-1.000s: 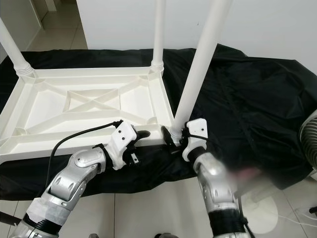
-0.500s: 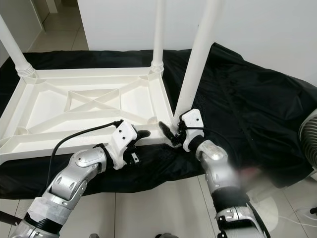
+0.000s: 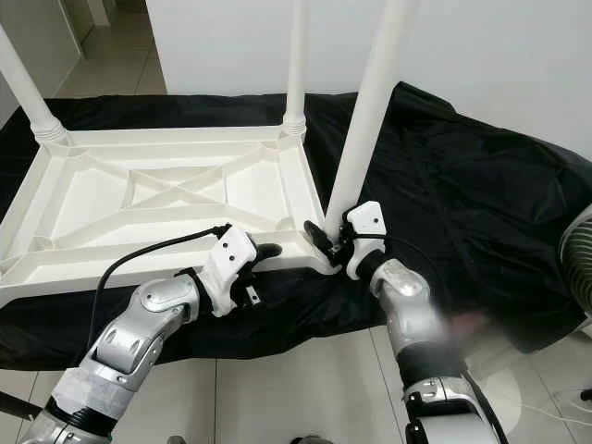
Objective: Building children table
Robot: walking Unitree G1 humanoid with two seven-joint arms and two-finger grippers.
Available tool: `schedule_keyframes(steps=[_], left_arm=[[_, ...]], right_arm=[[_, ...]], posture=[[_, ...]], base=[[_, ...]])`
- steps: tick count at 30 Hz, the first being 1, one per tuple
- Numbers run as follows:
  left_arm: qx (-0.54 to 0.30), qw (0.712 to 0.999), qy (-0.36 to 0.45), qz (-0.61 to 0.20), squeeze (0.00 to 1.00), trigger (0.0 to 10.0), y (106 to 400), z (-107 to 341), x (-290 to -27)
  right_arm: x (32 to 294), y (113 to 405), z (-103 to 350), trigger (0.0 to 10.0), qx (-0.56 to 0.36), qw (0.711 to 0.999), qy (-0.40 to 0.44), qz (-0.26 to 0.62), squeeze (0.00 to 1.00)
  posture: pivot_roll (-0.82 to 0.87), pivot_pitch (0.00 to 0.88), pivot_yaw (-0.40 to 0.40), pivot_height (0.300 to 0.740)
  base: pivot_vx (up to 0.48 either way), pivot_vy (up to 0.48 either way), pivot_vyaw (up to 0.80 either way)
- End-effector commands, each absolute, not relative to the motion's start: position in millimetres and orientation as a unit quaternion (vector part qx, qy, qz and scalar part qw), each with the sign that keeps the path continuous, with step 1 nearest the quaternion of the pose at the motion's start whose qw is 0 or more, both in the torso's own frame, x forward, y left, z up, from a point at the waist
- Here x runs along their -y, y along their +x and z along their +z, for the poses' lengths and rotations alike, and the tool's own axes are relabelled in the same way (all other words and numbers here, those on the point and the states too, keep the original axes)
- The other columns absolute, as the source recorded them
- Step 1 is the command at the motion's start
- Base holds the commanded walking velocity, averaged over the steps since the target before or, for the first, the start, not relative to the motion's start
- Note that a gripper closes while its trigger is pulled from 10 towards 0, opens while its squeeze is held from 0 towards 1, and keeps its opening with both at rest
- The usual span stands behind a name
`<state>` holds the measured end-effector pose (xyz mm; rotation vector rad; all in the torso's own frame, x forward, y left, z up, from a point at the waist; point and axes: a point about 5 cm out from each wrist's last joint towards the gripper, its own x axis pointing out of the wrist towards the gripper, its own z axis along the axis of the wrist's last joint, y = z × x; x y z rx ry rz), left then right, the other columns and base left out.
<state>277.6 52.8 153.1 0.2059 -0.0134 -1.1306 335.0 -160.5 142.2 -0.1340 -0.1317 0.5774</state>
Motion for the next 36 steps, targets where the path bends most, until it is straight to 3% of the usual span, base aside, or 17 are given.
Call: schedule_keyframes(steps=[1,13,15,30,36], left_arm=[[0.000,0.844,0.105,-0.525,0.00,10.0,277.7,148.0,-53.2],[-0.003,0.842,0.106,-0.529,0.00,10.0,276.1,146.0,-52.2],[-0.002,0.843,0.105,-0.527,0.00,10.0,276.8,146.2,-52.3],[-0.001,0.845,0.105,-0.525,0.00,10.0,276.5,145.7,-53.2],[-0.001,0.846,0.106,-0.523,0.00,10.0,276.5,145.5,-53.0]], right_arm=[[161.8,331.9,131.3,10.0,0.037,0.960,-0.070,0.267,0.00],[152.7,329.2,133.9,10.0,0.026,0.984,-0.037,0.172,0.00],[149.5,325.7,132.8,10.0,0.020,0.993,-0.007,0.117,0.00],[118.0,305.4,124.3,10.0,0.000,0.996,0.060,-0.066,0.00],[106.8,301.6,130.0,10.0,0.009,0.995,0.090,-0.052,0.00]], posture=[[-0.07,0.044,-0.025,0.740],[-0.07,0.036,-0.028,0.740],[-0.07,0.034,-0.031,0.740],[-0.06,0.029,-0.038,0.740],[-0.07,0.024,-0.042,0.740]], base=[[0.000,0.000,0.00],[0.000,0.000,0.00],[0.000,0.000,0.00],[0.000,0.000,0.00],[0.000,0.000,0.00]])
